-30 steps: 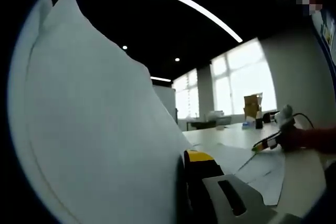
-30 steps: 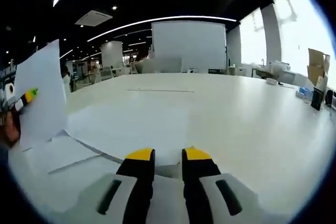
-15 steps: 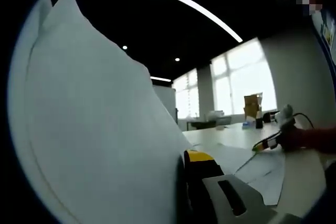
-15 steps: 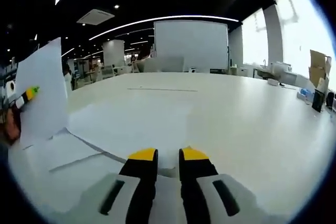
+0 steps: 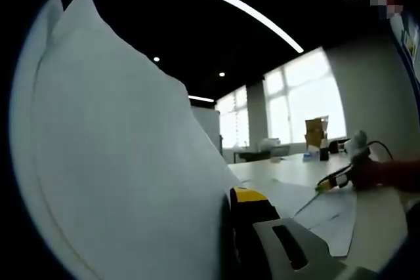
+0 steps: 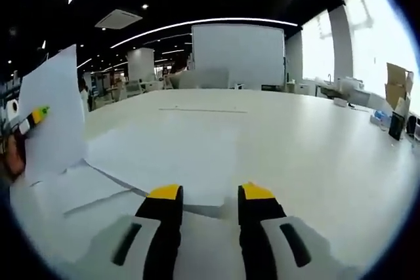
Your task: Organize the stack of printing papers by aligning and flattening the scattered papers on the table
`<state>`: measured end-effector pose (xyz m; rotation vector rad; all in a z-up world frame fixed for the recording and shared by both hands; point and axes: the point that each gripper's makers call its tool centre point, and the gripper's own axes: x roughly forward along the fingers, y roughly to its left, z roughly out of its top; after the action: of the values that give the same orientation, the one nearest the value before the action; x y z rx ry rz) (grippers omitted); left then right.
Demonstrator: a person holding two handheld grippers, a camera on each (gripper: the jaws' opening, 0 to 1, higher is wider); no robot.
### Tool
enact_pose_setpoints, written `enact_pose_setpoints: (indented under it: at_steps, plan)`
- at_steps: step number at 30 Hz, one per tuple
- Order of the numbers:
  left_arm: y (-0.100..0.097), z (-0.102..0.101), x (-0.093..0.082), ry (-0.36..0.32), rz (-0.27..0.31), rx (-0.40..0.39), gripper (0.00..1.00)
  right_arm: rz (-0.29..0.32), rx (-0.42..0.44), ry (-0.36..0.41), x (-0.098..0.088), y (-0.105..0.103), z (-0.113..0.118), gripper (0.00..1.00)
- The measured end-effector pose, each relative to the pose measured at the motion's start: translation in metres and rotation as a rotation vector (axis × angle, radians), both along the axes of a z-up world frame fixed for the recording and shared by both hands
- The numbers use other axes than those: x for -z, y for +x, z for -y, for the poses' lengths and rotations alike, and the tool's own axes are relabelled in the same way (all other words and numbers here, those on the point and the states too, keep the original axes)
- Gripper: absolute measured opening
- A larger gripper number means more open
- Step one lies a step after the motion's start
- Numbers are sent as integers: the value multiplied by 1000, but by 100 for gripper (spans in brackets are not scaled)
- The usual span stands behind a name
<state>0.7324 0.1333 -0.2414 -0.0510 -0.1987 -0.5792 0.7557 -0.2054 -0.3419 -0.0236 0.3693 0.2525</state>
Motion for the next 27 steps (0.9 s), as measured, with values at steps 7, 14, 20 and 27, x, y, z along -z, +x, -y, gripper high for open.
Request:
enact_pose_setpoints:
  at_steps: [7, 14, 20, 27]
  plan:
    - [0, 0, 0, -1, 2, 0, 11, 27, -35, -96, 2, 5, -14, 40]
    - [0, 0, 0, -1, 4, 1, 11, 12, -42, -107, 8, 12, -27, 52]
    - [0, 0, -1, -7, 5, 2, 11, -45, -30, 11, 15, 10, -36, 47]
    - [-1, -1, -2, -12, 8, 4, 11, -26, 2, -36, 13, 8, -34, 54]
